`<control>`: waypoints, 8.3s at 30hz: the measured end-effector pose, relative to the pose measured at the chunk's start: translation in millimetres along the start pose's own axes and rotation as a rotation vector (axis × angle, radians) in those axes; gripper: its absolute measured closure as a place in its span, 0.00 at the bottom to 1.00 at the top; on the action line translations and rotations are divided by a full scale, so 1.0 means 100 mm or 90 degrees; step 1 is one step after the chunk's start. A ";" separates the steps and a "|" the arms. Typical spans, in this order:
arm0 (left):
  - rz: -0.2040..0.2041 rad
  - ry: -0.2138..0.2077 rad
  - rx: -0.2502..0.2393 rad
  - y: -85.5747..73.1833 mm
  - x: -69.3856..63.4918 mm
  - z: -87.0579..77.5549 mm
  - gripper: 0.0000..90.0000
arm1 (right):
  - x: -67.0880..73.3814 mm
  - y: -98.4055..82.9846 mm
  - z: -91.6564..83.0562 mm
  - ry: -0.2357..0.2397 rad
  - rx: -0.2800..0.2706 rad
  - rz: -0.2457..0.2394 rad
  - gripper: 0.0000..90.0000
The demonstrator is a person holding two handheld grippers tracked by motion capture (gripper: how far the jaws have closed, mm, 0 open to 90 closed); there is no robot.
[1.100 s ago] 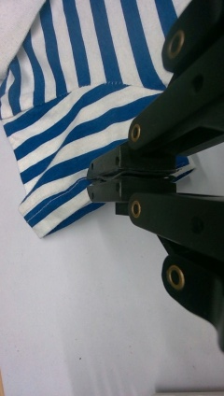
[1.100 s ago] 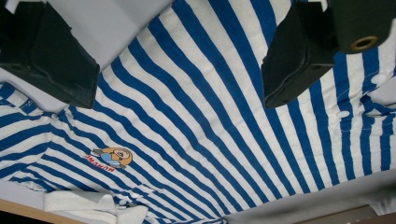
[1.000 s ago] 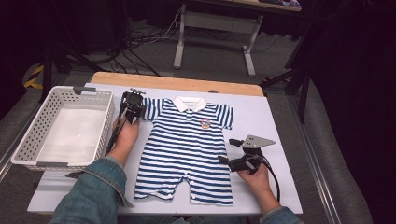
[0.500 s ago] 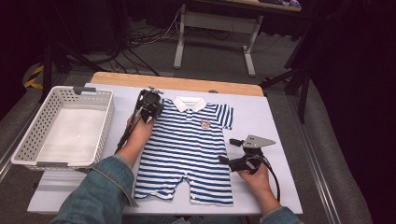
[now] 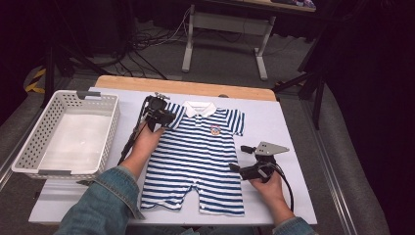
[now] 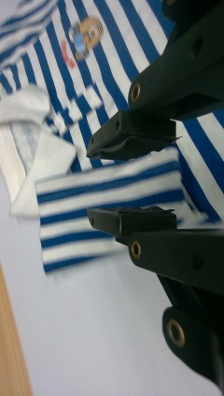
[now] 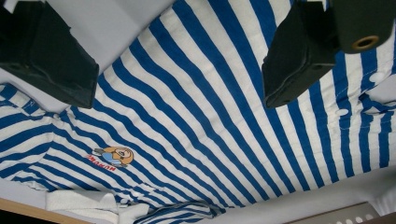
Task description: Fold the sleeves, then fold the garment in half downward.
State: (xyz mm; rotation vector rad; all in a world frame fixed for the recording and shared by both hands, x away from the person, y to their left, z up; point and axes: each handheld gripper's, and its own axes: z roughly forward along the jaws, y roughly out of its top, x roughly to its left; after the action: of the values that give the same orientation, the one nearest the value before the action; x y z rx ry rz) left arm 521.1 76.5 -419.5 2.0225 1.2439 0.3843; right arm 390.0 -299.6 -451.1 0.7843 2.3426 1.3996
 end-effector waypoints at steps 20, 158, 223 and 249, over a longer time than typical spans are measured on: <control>-0.031 -0.006 0.101 -0.16 0.15 0.16 0.96 | -0.15 0.06 -0.07 -0.058 0.035 0.065 0.36; 0.086 -0.105 -0.037 0.04 0.02 -0.16 0.16 | -0.99 1.02 0.43 -0.175 0.137 0.120 0.51; 0.047 0.010 -0.051 0.20 0.14 0.31 0.97 | -1.18 0.91 0.89 -0.172 0.085 0.150 0.99; 0.091 -0.101 -0.114 -0.60 -0.22 -0.71 0.97 | -0.15 0.51 -0.06 -0.037 -0.042 0.079 1.00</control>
State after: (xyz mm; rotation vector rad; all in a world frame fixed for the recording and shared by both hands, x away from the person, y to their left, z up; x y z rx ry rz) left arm 430.1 104.1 -410.5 1.9524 0.9385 0.3797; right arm 414.3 -294.3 -403.8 0.9523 2.2261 1.4740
